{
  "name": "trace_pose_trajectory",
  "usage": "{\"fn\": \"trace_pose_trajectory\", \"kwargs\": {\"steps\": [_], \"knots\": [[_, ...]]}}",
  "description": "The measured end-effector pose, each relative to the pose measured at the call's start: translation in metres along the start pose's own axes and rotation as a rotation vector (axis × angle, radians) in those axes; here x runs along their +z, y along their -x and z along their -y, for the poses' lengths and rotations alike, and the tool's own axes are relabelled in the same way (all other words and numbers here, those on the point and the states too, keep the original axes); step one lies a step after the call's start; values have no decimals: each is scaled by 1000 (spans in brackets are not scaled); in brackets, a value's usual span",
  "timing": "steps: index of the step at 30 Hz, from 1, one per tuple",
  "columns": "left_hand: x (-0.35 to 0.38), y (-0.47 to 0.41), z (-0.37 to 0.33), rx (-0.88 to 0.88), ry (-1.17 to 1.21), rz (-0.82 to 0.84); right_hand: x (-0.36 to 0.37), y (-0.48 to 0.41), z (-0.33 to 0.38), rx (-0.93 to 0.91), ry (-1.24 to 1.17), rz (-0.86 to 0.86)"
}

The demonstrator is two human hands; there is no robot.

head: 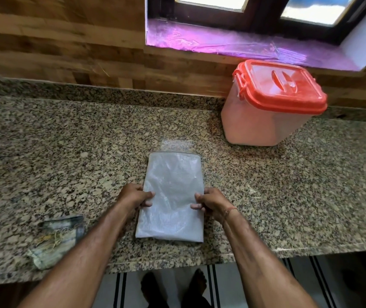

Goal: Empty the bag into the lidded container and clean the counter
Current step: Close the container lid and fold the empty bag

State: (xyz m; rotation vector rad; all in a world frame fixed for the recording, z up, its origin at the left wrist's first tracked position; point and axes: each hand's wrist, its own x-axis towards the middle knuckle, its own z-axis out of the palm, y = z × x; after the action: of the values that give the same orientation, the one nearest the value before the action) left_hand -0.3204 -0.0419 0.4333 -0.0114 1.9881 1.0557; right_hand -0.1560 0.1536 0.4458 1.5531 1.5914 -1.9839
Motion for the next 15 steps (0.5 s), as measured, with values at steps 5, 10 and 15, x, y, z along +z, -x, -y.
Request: {"fn": "trace_pose_trajectory", "kwargs": {"steps": [5, 10, 15], "knots": [[-11, 5, -17, -132, 219, 118, -5, 1, -5, 36, -268, 157], [-12, 16, -26, -113, 365, 134, 0, 17, 18, 26, -398, 151], [-19, 21, -51, 45, 465, 80, 9, 26, 46, -147, -344, 19]]}}
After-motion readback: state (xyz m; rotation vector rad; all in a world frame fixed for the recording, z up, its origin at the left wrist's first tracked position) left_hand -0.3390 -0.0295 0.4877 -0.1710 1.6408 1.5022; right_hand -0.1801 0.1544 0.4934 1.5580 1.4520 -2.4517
